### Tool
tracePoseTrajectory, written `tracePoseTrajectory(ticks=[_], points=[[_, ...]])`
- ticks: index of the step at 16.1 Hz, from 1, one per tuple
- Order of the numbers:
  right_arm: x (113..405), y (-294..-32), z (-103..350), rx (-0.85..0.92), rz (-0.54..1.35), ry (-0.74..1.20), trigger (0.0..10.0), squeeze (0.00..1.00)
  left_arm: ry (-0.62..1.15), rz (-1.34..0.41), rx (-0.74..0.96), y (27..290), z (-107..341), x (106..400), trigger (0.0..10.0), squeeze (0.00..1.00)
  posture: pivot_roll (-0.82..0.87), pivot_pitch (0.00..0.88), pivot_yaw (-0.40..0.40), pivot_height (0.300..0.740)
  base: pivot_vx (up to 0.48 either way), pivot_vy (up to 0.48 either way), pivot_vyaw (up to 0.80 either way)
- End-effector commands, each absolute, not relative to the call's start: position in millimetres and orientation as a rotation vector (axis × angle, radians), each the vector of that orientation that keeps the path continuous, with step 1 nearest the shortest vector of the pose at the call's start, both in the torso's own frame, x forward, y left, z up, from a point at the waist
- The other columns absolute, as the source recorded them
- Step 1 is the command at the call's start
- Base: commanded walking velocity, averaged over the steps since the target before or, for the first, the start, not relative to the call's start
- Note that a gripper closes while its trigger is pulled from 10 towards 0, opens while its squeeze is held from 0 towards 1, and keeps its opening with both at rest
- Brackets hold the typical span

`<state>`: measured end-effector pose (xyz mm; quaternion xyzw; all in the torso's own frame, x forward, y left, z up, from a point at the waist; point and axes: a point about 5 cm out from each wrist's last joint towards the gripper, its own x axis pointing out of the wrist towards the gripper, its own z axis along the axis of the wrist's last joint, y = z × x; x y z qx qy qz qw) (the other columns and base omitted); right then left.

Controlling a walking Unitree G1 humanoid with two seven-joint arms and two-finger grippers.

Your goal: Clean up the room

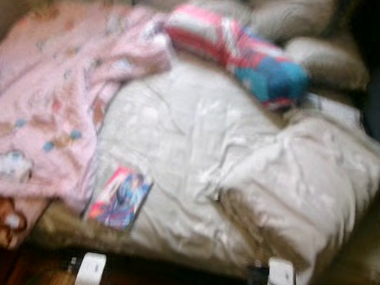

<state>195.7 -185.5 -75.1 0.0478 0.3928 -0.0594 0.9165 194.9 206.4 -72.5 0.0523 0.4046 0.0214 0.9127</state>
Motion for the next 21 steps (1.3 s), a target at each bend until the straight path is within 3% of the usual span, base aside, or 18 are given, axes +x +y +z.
tracePoseTrajectory(ticks=[1,9,21], points=[[183.5,-193.2,-80.7,0.100,-0.151,0.848,10.0,0.00,0.879,0.037,0.113,204.1,-78.8,184.5,10.0,0.00,0.06,0.178,-0.025,0.740,0.000,-0.341,-0.71],[186.5,-192.2,-78.8,0.097,-0.146,0.826,10.0,0.00,0.857,0.037,0.117,200.2,-76.4,190.3,10.0,0.00,0.06,0.178,-0.027,0.740,0.000,-0.088,-0.09],[186.1,-192.9,-78.6,0.095,-0.148,0.820,10.0,0.00,0.829,0.044,0.104,200.2,-73.9,194.1,10.0,0.00,0.06,0.185,-0.030,0.740,0.000,-0.241,0.00]])
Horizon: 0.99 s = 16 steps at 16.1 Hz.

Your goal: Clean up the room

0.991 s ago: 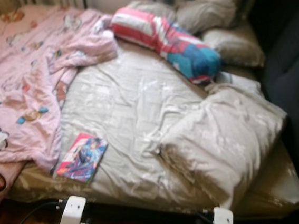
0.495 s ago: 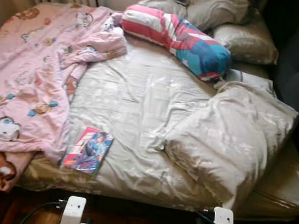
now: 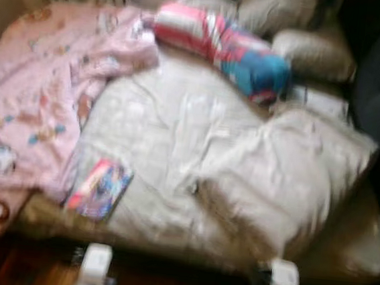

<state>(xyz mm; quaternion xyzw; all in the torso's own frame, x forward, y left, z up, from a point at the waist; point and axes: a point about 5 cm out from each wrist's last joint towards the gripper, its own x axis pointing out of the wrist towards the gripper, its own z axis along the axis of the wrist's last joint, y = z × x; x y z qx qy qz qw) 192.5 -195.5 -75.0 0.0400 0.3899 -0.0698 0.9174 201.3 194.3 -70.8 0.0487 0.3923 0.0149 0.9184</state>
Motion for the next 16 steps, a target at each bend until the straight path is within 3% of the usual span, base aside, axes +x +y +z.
tracePoseTrajectory(ticks=[1,6,11,16], points=[[186,-193,-78,0.095,-0.148,0.818,10.0,0.00,0.824,0.043,0.106,201,-73,196,10.0,0.00,0.06,0.185,-0.030,0.740,0.000,0.000,0.00],[197,-191,-72,0.111,-0.144,0.755,10.0,0.00,0.778,0.044,0.118,203,-68,202,10.0,0.00,0.05,0.189,-0.025,0.740,0.000,0.000,0.00],[242,-192,-37,0.115,-0.154,0.487,10.0,0.00,0.447,0.029,0.119,204,-19,261,10.0,0.00,0.04,0.171,-0.022,0.740,0.000,0.000,0.00],[262,-198,-5,0.105,-0.156,0.235,10.0,0.00,0.196,0.001,0.096,197,16,286,10.0,0.00,0.03,0.148,-0.025,0.740,0.000,0.000,0.00]])
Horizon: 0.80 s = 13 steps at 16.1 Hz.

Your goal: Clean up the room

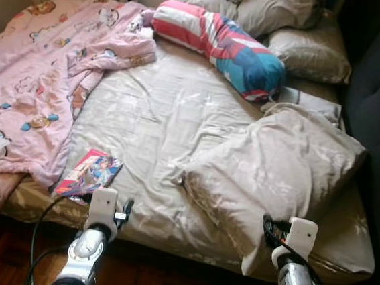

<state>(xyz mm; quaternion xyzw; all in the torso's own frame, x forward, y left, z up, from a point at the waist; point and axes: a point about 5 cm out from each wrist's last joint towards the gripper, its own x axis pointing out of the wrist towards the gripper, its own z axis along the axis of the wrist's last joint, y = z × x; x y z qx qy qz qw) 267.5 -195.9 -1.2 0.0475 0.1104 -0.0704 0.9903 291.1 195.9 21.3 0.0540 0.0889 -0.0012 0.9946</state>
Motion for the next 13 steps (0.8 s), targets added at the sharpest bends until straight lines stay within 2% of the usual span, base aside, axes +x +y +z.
tracePoseTrajectory(ticks=[1,5,9,13], points=[[260.3,-200.6,-2.3,0.098,-0.165,0.196,10.0,0.00,0.158,-0.020,0.108,194.5,18.4,283.7,10.0,0.00,0.02,0.142,-0.025,0.740,0.000,0.000,0.00],[251.6,-203.7,-4.9,0.087,-0.184,0.181,10.0,0.00,0.122,-0.035,0.108,193.6,17.2,275.4,10.0,0.00,0.02,0.132,-0.028,0.740,0.000,0.000,0.00],[252.6,-200.9,-4.9,0.092,-0.181,0.185,10.0,0.00,0.111,-0.036,0.100,192.5,20.9,279.5,10.0,0.00,0.02,0.120,-0.030,0.740,0.000,0.000,0.00],[253.8,-203.2,-9.3,0.081,-0.195,0.247,10.0,0.00,0.112,-0.039,0.085,189.5,22.8,283.4,10.0,0.00,0.03,0.156,-0.033,0.736,0.000,0.000,0.00]])
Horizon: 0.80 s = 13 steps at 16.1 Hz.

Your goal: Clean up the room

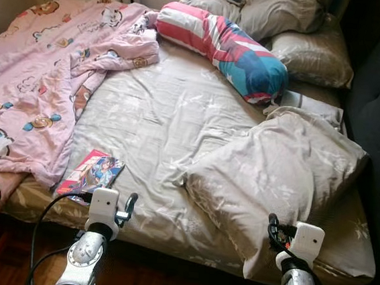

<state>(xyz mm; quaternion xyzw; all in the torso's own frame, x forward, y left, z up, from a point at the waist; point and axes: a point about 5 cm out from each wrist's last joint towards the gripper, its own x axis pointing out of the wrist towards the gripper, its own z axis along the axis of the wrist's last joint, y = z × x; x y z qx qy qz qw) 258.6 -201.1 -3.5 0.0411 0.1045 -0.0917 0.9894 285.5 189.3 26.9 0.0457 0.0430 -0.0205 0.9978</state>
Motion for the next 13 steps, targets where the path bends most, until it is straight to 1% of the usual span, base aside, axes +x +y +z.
tracePoseTrajectory(ticks=[1,4,5,10,13], points=[[254,-203,-9,0.081,-0.195,0.248,10.0,0.00,0.109,-0.041,0.084,189,24,284,10.0,0.00,0.02,0.166,-0.031,0.726,0.000,0.000,0.00],[253,-201,-11,0.080,-0.183,0.255,10.0,0.00,0.104,-0.048,0.079,188,25,286,10.0,0.00,0.03,0.183,-0.031,0.681,0.000,0.000,0.00],[252,-199,-12,0.077,-0.170,0.260,10.0,0.00,0.107,-0.051,0.080,188,25,286,10.0,0.00,0.03,0.185,-0.028,0.677,0.000,0.000,0.00],[252,-191,-17,0.092,-0.132,0.310,10.0,0.00,0.115,-0.063,0.080,187,24,286,10.0,0.00,0.04,0.196,-0.025,0.677,0.000,0.000,0.00],[256,-187,-14,0.074,-0.094,0.300,10.0,0.00,0.123,-0.068,0.079,186,24,286,10.0,0.00,0.04,0.203,-0.022,0.677,0.000,0.000,0.00]])
